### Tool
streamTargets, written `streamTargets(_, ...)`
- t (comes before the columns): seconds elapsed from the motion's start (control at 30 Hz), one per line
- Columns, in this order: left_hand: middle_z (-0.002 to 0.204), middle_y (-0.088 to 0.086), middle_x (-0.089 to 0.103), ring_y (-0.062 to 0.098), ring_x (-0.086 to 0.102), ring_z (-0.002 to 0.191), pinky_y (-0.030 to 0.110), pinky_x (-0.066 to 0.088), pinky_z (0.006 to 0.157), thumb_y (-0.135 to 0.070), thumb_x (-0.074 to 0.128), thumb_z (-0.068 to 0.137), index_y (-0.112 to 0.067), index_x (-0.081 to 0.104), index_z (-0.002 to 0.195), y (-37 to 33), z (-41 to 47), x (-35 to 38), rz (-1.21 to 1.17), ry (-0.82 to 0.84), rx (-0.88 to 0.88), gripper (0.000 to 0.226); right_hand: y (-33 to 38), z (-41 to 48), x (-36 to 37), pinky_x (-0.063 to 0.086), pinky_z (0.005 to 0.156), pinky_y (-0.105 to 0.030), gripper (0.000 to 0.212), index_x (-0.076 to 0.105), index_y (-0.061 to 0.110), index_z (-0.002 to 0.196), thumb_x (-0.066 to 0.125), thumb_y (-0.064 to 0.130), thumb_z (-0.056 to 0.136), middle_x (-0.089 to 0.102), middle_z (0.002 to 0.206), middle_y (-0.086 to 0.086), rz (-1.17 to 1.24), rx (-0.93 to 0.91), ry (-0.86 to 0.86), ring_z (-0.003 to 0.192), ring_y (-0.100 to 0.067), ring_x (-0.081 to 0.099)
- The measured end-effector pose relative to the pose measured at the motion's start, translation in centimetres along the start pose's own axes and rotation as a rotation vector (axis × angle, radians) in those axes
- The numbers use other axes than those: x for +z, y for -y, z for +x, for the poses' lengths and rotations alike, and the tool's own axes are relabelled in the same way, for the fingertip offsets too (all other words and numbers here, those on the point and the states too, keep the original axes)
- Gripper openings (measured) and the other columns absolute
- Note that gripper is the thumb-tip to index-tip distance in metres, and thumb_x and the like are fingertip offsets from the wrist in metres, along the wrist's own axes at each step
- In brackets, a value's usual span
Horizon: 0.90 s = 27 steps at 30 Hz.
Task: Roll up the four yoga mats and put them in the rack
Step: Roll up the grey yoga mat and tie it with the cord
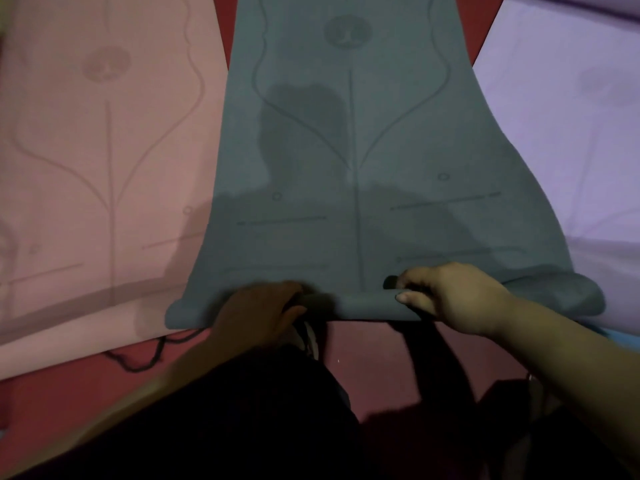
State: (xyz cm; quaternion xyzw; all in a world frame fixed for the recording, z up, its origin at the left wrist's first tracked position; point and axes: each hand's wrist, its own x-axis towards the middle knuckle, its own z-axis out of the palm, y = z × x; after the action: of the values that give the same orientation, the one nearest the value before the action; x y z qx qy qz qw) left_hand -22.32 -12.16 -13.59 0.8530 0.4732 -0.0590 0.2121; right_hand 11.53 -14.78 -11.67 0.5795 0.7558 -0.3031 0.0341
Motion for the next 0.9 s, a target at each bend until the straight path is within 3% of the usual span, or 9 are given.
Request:
streamTargets(0.07,0.121,-0.003,0.070,0.025,0.066,0.109,0.037,0.050,0.085,-0.056,0.038,0.096,-0.033,0.058,0.133,0.1,0.2,0.0,-0.071,0.065,-0.023,0.048,-0.1,0.6,-0.3,0.047,0.079,-0.028,0.025,0.070,0.037,0.109,0.057,0.054,0.096,0.072,0.098,0.014,0.041,-0.007,0.038,0.092,-0.013,0.066)
streamTargets(0.13,0.127,-0.007,0.067,0.022,0.064,0.114,0.037,0.051,0.090,-0.057,0.035,0.096,-0.036,0.055,0.133,0.3,0.5,0.2,-0.095,0.133,-0.018,0.047,-0.5,1.0,-0.1,0.048,0.084,-0.027,0.024,0.073,0.036,0.109,0.059,0.052,0.096,0.070,0.104,0.015,0.075,-0.019,0.062,0.097,-0.010,0.064)
streamTargets(0.23,0.126,-0.010,0.068,0.018,0.064,0.111,0.033,0.048,0.088,-0.063,0.028,0.093,-0.036,0.058,0.130,0.8,1.2,0.6,-0.144,0.181,-0.042,0.054,-0.8,1.2,0.5,0.051,0.087,-0.035,0.027,0.072,0.038,0.112,0.053,0.052,0.098,0.066,0.106,0.011,0.065,-0.041,0.080,0.100,-0.013,0.063)
streamTargets(0.3,0.125,-0.010,0.068,0.017,0.064,0.111,0.033,0.046,0.088,-0.059,0.035,0.098,-0.035,0.061,0.128,1.2,1.9,0.8,-0.166,0.213,-0.060,0.046,-0.7,0.9,0.8,0.052,0.085,-0.038,0.036,0.068,0.041,0.119,0.043,0.058,0.099,0.065,0.107,0.010,0.008,-0.054,0.072,0.101,-0.014,0.063)
streamTargets(0.4,0.119,-0.012,0.069,0.013,0.064,0.108,0.034,0.048,0.093,-0.059,0.039,0.095,-0.036,0.064,0.120,1.9,2.5,1.5,-0.257,0.268,-0.100,0.043,-0.4,0.1,1.0,0.053,0.081,-0.035,0.058,0.063,0.043,0.126,0.023,0.071,0.095,0.062,0.109,0.013,-0.087,-0.065,0.064,0.101,-0.012,0.063)
streamTargets(0.5,0.114,-0.012,0.070,0.011,0.063,0.104,0.037,0.048,0.095,-0.069,0.034,0.085,-0.034,0.066,0.115,2.4,3.2,1.9,-0.332,0.291,-0.133,0.056,-0.6,-0.4,1.2,0.052,0.076,-0.032,0.068,0.060,0.046,0.129,0.015,0.080,0.090,0.062,0.110,0.015,-0.158,-0.057,0.009,0.101,-0.011,0.063)
streamTargets(0.67,0.117,-0.013,0.070,0.011,0.063,0.107,0.035,0.048,0.095,-0.062,0.036,0.089,-0.035,0.066,0.119,2.5,3.0,2.2,-0.303,0.302,-0.117,0.049,-0.6,0.1,1.6,0.047,0.081,-0.032,0.047,0.062,0.038,0.126,0.044,0.068,0.095,0.071,0.115,0.005,-0.140,0.025,0.070,0.108,-0.023,0.065)
streamTargets(0.8,0.131,-0.009,0.065,0.014,0.060,0.118,0.035,0.047,0.099,-0.070,0.018,0.087,-0.032,0.065,0.127,2.2,2.2,2.6,-0.192,0.272,-0.043,0.072,-1.1,1.6,1.2,0.041,0.074,-0.029,0.027,0.062,0.034,0.092,0.058,0.060,0.093,0.065,0.088,0.012,-0.017,0.057,0.170,0.093,-0.020,0.065)
streamTargets(0.9,0.129,-0.005,0.061,0.017,0.059,0.117,0.037,0.049,0.096,-0.075,0.017,0.085,-0.033,0.061,0.131,2.3,1.9,3.1,-0.095,0.272,0.006,0.077,-1.3,2.4,1.3,0.037,0.071,-0.026,0.026,0.057,0.033,0.082,0.060,0.057,0.094,0.060,0.081,0.016,0.007,0.042,0.224,0.082,-0.014,0.059)
